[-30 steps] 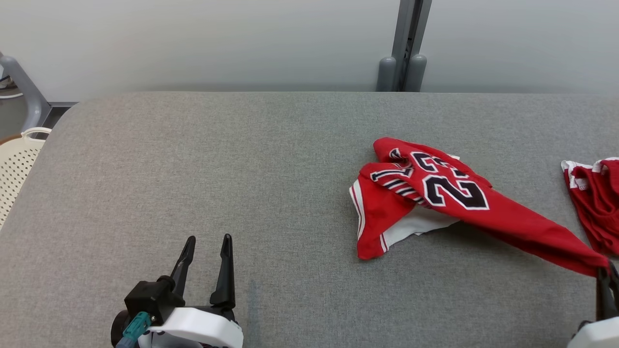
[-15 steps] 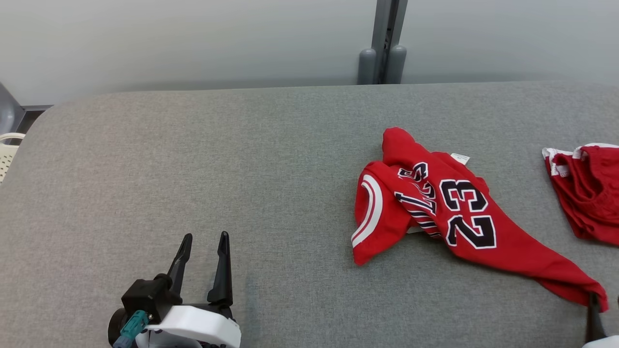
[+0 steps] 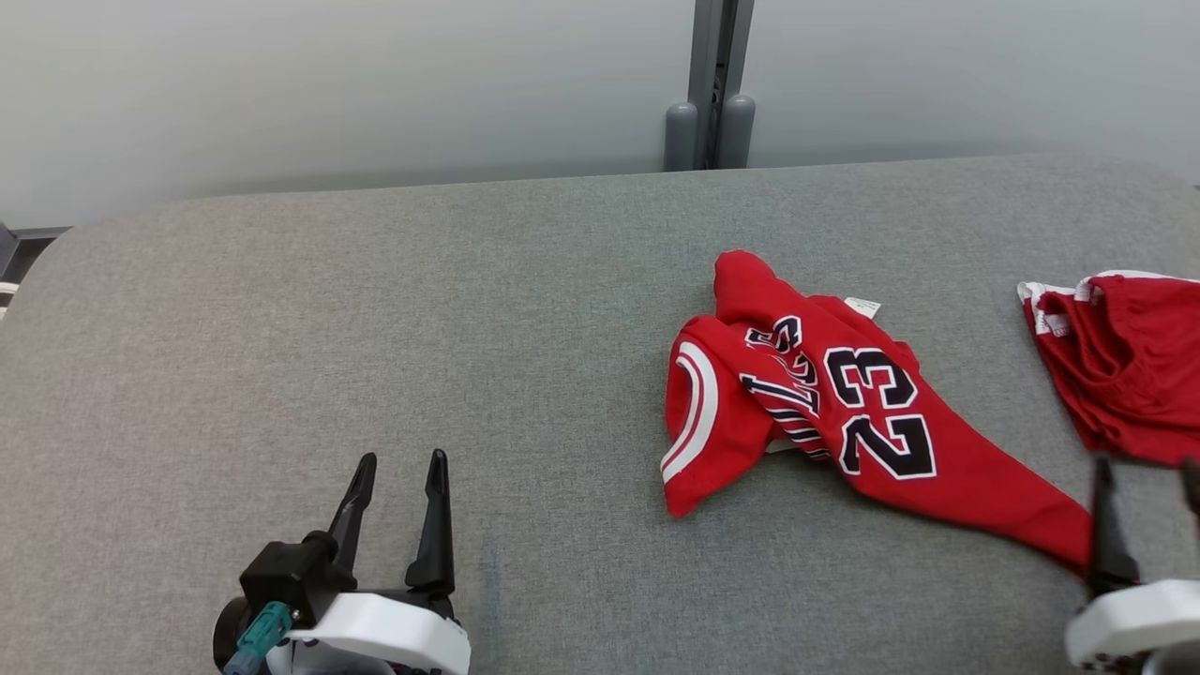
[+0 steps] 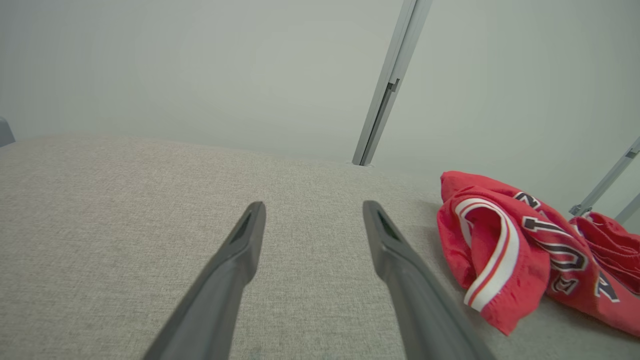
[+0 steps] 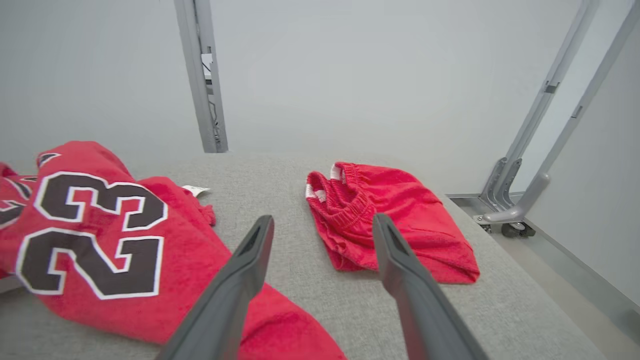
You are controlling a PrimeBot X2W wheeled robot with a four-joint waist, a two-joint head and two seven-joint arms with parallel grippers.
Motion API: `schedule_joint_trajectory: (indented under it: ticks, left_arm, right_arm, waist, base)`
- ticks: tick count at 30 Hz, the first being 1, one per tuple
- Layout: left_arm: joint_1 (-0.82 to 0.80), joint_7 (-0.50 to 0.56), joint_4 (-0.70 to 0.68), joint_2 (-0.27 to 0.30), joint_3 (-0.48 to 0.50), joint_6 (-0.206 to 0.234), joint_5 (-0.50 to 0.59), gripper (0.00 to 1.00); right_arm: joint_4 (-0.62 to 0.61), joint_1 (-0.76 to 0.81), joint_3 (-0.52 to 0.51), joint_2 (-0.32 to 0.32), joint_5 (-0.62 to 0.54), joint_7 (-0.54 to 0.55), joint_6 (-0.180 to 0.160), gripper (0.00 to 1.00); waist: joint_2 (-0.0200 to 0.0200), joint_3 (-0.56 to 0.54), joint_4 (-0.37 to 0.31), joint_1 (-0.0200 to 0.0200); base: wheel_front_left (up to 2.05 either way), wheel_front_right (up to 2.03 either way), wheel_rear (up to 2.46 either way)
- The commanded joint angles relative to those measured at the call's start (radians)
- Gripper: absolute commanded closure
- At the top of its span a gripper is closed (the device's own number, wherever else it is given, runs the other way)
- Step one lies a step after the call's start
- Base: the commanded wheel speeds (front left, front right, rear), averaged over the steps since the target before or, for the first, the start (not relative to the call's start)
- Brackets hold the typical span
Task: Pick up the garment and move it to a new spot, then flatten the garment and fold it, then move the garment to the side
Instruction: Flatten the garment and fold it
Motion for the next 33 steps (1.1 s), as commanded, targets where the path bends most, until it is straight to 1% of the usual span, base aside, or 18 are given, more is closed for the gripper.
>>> schedule_joint_trajectory:
  ticks: [1, 3, 6, 8, 12, 16, 19, 23, 24, 25, 27, 28, 33]
  left_arm:
    - [-0.020, -0.004, 0.001, 0.004, -0.003, -0.008, 0.001, 0.00]
    - [-0.026, -0.004, 0.001, 0.004, -0.011, -0.006, -0.005, 0.00]
    - [-0.029, -0.004, 0.001, 0.004, -0.022, -0.002, -0.012, 0.00]
    - [-0.036, -0.004, -0.002, 0.004, -0.024, 0.002, -0.014, 0.00]
    - [-0.046, -0.004, -0.003, 0.004, -0.035, 0.004, -0.019, 0.00]
    - [-0.052, -0.004, -0.002, 0.004, -0.045, 0.007, -0.029, 0.00]
    - [-0.056, -0.004, -0.001, 0.004, -0.050, 0.008, -0.030, 0.00]
    - [-0.049, -0.004, 0.001, 0.004, -0.051, 0.009, -0.032, 0.00]
    - [-0.047, -0.004, 0.003, 0.004, -0.051, 0.008, -0.032, 0.00]
    - [-0.045, -0.004, 0.004, 0.004, -0.052, 0.008, -0.032, 0.00]
    - [-0.042, -0.004, 0.005, 0.004, -0.054, 0.009, -0.033, 0.00]
    - [-0.040, -0.004, 0.005, 0.004, -0.055, 0.010, -0.033, 0.00]
    - [-0.032, -0.004, 0.005, 0.004, -0.056, 0.012, -0.032, 0.00]
  right_arm:
    - [-0.035, -0.007, 0.044, -0.002, 0.014, 0.021, 0.000, 0.00]
    - [-0.074, -0.015, 0.114, -0.003, 0.029, 0.050, 0.000, 0.00]
    - [-0.081, -0.044, 0.216, -0.003, 0.023, 0.082, 0.000, 0.00]
    - [-0.064, -0.077, 0.279, -0.003, 0.037, 0.104, 0.000, 0.00]
    - [0.007, -0.168, 0.381, -0.008, 0.025, 0.154, 0.000, 0.00]
    - [0.114, -0.261, 0.436, -0.029, 0.023, 0.188, 0.000, 0.00]
    - [0.202, -0.317, 0.452, -0.047, 0.012, 0.216, 0.000, 0.00]
    - [0.304, -0.366, 0.475, -0.053, 0.030, 0.253, 0.000, 0.00]
    - [0.323, -0.377, 0.480, -0.057, 0.035, 0.258, 0.000, 0.52]
    - [0.341, -0.389, 0.480, -0.058, 0.039, 0.260, 0.000, 0.59]
    - [0.369, -0.408, 0.484, -0.059, 0.044, 0.252, 0.000, 0.89]
    - [0.381, -0.418, 0.485, -0.061, 0.043, 0.244, 0.000, 1.00]
    - [0.407, -0.479, 0.467, -0.054, 0.037, 0.173, 0.000, 1.00]
  waist:
    - [-0.0001, 0.000, 0.005, 0.0000]
    - [-0.0001, 0.001, 0.017, 0.0000]
    - [-0.0001, 0.008, 0.045, 0.0000]
    - [-0.0001, 0.014, 0.065, 0.0000]
    - [-0.0001, 0.029, 0.111, 0.0000]
    - [-0.0001, 0.036, 0.158, 0.0000]
    - [-0.0001, 0.036, 0.188, 0.0000]
    - [-0.0001, 0.029, 0.215, 0.0000]
    - [-0.0001, 0.027, 0.219, 0.0000]
    - [-0.0001, 0.025, 0.224, 0.0000]
    - [-0.0001, 0.019, 0.230, 0.0000]
    - [-0.0001, 0.017, 0.232, 0.0000]
    - [-0.0001, 0.007, 0.235, 0.0000]
  base:
    - [0.00, 0.00, 0.00]
    - [0.00, 0.00, 0.00]
    - [0.00, 0.00, 0.00]
    - [0.00, 0.00, 0.00]
    - [0.00, 0.00, 0.00]
    - [0.00, 0.00, 0.00]
    - [0.00, 0.00, 0.00]
    - [0.00, 0.00, 0.00]
    - [0.00, 0.00, 0.00]
    - [0.00, 0.00, 0.00]
    - [0.00, 0.00, 0.00]
    - [0.00, 0.00, 0.00]
    - [0.00, 0.00, 0.00]
